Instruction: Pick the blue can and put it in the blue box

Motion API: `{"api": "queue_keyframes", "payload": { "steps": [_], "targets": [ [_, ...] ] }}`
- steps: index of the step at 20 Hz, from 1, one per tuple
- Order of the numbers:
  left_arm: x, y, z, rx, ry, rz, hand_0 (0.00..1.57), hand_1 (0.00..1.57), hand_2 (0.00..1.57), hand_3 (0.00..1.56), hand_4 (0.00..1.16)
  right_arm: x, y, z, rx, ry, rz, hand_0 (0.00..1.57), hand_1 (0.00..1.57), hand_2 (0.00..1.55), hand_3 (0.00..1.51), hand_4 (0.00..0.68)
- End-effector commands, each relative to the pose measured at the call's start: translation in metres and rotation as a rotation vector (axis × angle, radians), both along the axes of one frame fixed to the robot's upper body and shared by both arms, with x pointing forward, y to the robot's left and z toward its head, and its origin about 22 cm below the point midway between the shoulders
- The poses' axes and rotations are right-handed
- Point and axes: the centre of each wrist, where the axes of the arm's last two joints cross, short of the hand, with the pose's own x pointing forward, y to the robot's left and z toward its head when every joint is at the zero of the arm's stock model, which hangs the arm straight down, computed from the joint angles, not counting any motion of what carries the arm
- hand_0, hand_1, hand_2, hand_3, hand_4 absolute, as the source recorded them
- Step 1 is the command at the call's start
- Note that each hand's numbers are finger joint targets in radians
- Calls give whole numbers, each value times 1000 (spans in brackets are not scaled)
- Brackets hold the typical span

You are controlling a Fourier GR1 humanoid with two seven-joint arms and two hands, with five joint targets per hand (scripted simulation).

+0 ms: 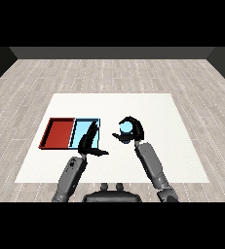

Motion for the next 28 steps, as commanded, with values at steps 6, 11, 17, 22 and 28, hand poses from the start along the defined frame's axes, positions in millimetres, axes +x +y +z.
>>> {"api": "queue_keyframes", "payload": {
  "steps": [6,11,17,22,28],
  "targets": [
    [17,-24,-18,78,-5,-15,0,0,0,0,0,1,45,2,-21,-29,49,1433,1433,1455,1424,617],
    [13,-27,-17,56,26,-39,0,0,0,0,0,1,35,3,-46,-20,82,1427,1427,1459,1428,614],
    [24,-45,-41,85,45,-28,0,0,0,0,0,-10,48,19,-29,-52,101,1436,1436,1463,1422,614],
    [13,-45,-17,60,24,-51,0,0,0,0,0,-10,53,11,-16,-46,105,1427,1427,1457,1417,612],
    [14,-55,-32,66,44,-77,0,0,0,0,0,-16,41,5,-32,-63,130,1436,1436,1471,1425,615]
  ]
}}
